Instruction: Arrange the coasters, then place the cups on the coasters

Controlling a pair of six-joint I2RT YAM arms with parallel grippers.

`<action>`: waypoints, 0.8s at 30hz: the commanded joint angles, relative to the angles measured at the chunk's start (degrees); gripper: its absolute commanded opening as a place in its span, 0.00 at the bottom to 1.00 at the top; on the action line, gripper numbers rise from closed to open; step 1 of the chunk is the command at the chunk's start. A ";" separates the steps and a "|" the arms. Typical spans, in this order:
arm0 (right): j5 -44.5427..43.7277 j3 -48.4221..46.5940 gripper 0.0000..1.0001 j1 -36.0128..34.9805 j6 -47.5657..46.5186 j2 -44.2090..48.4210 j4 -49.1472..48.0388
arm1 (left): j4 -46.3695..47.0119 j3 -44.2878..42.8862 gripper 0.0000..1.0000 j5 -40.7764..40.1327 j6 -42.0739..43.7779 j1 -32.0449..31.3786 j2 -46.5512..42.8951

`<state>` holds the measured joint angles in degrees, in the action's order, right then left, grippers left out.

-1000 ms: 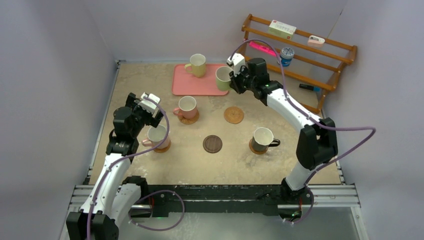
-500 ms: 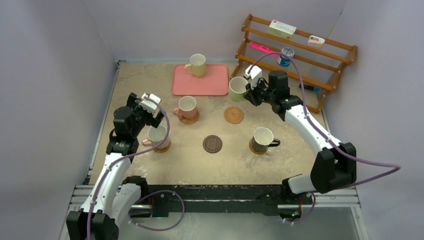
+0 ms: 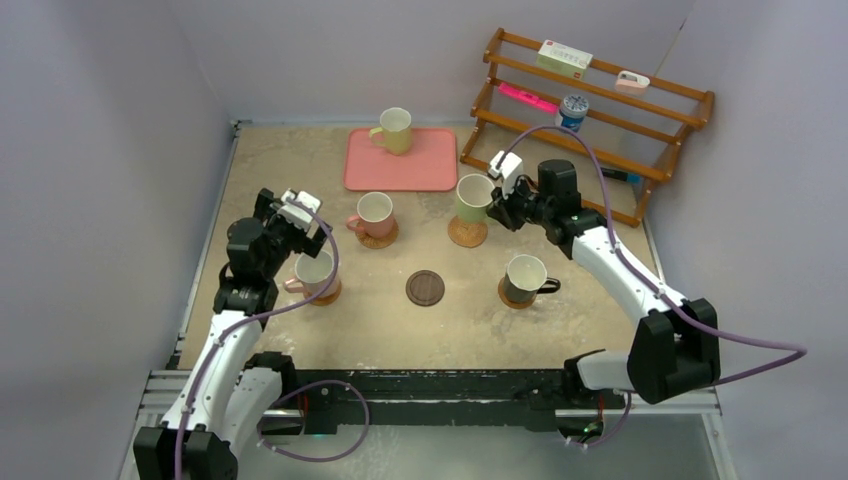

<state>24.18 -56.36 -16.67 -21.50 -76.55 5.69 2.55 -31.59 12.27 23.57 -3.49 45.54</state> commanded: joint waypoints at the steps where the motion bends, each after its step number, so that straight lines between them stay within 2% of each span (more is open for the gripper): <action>1: 2.96 0.73 0.00 -0.04 0.71 3.27 -8.20 | 4.12 1.62 1.00 0.44 -1.59 0.32 -1.83; 24: 2.32 2.82 0.00 -0.09 1.20 0.15 -10.39 | 4.24 2.59 1.00 0.64 -0.72 0.30 -3.21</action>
<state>25.06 -53.12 -16.67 -20.62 -76.09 2.31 4.25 -29.15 12.23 23.11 -3.49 43.03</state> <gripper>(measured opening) 0.159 0.998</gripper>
